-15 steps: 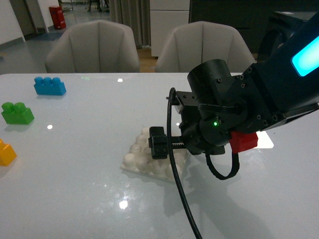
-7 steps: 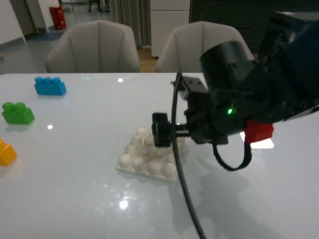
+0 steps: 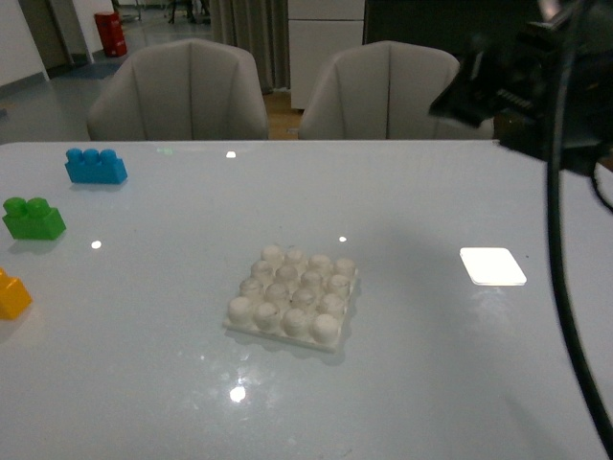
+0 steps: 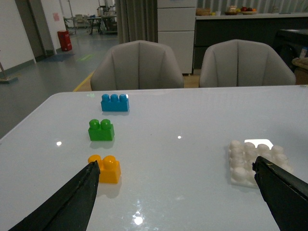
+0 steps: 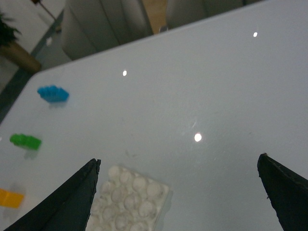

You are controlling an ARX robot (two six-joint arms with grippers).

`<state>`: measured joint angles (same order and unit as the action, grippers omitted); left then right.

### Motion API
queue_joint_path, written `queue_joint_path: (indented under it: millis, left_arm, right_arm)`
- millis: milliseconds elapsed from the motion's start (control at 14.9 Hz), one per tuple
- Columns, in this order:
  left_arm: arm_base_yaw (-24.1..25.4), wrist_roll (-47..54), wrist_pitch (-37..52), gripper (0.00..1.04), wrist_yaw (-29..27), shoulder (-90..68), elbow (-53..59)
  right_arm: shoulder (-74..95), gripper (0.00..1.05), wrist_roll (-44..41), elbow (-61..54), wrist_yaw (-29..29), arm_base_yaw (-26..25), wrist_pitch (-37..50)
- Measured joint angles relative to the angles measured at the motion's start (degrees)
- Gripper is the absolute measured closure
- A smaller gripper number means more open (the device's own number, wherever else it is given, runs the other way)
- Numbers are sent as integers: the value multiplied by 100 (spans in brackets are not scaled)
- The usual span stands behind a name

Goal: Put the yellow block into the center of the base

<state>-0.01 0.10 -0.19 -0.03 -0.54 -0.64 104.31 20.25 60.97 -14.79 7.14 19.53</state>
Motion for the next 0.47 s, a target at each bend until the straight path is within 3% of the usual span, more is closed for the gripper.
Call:
queue_joint_path:
  millis: [201,470]
  left_arm:
    - [0,0,0,7,0,0,0]
    - [0,0,0,7,0,0,0]
  right_arm:
    - [-2306,6,251,-1698,-48,-498,876]
    - [-4511,6,481,-3416,7,-730,570]
